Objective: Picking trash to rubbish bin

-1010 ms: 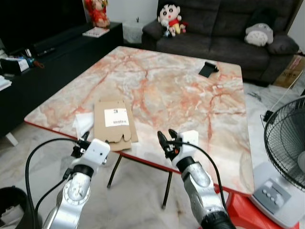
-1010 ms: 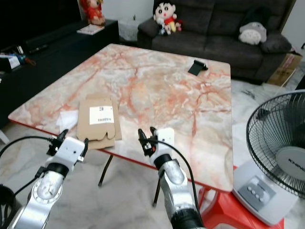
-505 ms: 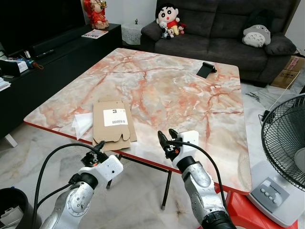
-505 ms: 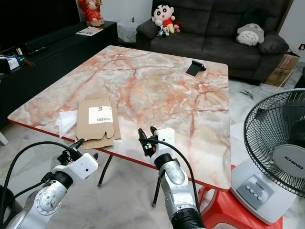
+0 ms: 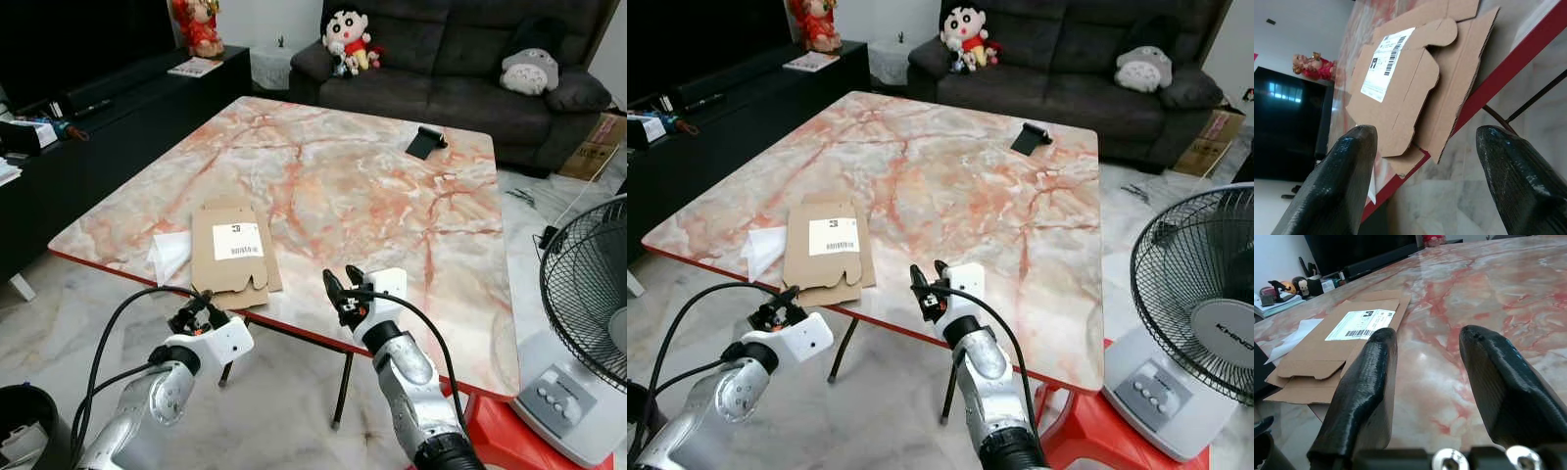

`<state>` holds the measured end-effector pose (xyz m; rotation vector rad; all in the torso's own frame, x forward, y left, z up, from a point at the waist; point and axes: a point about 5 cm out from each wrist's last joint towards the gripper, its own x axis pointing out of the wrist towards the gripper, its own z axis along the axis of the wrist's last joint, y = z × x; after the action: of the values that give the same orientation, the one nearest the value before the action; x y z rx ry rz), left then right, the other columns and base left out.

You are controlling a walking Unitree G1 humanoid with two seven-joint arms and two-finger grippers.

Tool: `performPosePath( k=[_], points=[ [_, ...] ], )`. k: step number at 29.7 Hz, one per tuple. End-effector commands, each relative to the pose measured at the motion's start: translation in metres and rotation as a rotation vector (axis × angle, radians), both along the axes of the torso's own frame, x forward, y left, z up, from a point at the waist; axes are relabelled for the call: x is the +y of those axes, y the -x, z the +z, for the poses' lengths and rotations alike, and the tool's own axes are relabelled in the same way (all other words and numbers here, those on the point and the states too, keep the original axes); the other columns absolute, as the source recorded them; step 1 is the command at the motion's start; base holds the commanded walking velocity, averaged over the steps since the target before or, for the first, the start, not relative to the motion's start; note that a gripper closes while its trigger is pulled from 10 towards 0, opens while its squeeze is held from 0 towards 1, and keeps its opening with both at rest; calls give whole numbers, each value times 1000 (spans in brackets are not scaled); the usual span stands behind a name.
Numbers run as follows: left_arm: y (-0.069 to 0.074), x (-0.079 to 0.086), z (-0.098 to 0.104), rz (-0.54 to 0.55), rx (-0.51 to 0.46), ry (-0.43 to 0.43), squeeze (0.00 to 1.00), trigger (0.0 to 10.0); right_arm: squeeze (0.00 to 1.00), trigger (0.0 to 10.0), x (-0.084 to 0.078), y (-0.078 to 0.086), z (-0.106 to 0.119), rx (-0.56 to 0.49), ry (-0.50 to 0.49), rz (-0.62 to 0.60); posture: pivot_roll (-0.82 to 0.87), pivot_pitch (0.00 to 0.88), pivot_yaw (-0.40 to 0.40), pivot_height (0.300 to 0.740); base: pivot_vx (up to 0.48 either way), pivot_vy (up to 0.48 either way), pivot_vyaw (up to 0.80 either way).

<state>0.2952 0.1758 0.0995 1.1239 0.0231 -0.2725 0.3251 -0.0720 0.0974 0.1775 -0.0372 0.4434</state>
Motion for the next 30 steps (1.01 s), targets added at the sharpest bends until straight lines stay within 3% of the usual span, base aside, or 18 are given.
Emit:
performPosePath(
  k=[1, 30],
  points=[
    [-2, -1, -3, -10, 16, -27, 0, 10000, 0, 10000, 2, 1, -2, 9, 10, 9, 14, 47, -46, 740, 0, 0, 0],
    [-19, 11, -1, 48, -8, -119, 0, 10000, 0, 10000, 3, 2, -4, 10, 2, 1, 11, 19, -28, 740, 0, 0, 0]
  ],
)
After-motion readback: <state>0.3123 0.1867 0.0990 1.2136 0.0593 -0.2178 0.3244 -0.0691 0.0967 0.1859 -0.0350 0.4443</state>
